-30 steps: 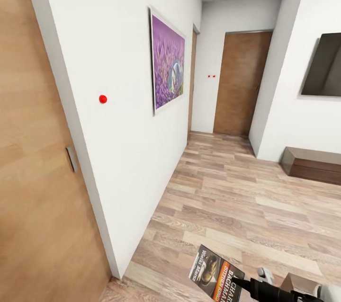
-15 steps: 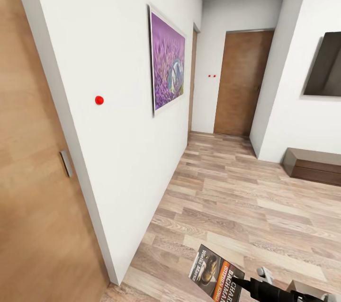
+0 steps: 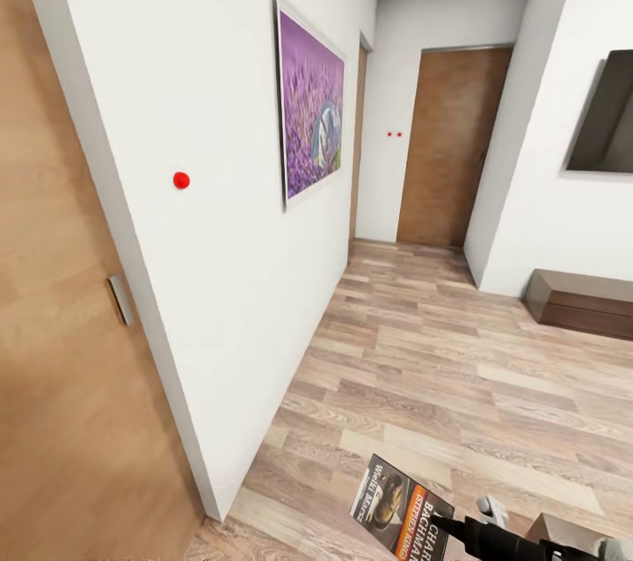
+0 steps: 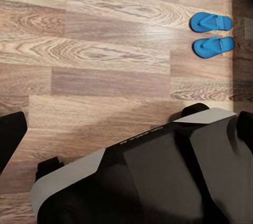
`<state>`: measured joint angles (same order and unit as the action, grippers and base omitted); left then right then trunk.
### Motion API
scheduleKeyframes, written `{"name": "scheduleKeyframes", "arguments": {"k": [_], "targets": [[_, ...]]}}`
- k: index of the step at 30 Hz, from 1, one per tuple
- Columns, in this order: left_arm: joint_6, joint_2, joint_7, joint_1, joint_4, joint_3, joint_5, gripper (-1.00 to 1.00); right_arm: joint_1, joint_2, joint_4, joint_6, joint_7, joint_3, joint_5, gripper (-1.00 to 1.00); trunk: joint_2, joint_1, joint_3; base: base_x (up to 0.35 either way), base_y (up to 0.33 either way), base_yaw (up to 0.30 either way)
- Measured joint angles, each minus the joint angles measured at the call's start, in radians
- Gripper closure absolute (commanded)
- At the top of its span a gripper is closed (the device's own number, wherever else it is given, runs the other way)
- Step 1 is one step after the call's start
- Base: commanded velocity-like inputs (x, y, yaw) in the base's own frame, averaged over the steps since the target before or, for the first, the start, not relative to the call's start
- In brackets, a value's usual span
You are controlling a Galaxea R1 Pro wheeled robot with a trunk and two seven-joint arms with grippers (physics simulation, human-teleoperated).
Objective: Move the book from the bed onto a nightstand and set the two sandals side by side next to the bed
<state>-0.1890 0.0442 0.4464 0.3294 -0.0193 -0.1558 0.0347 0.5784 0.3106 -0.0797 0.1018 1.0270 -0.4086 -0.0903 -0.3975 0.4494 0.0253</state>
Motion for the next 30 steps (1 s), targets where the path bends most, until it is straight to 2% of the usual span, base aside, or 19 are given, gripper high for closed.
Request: {"name": "scheduleKeyframes", "arguments": {"k": [12, 23, 30], "targets": [[0.0, 0.0, 0.0, 0.0, 0.0, 0.0, 0.0, -1.0, 0.0, 0.0, 0.0, 0.0, 0.0, 0.001, 0.0, 1.0, 0.0, 0.0, 0.015, 0.012, 0.0, 0.0], [0.0, 0.0, 0.0, -0.001, 0.0, 0.0, 0.0, -1.0, 0.0, 0.0, 0.0, 0.0, 0.001, 0.001, 0.0, 1.0, 0.0, -0.001, 0.016, 0.295, 0.0, 0.0], [0.0, 0.0, 0.0, 0.0, 0.0, 0.001, 0.0, -1.0, 0.0, 0.0, 0.0, 0.0, 0.001, 0.001, 0.0, 1.0, 0.0, 0.0, 0.016, 0.154, 0.0, 0.0]]}}
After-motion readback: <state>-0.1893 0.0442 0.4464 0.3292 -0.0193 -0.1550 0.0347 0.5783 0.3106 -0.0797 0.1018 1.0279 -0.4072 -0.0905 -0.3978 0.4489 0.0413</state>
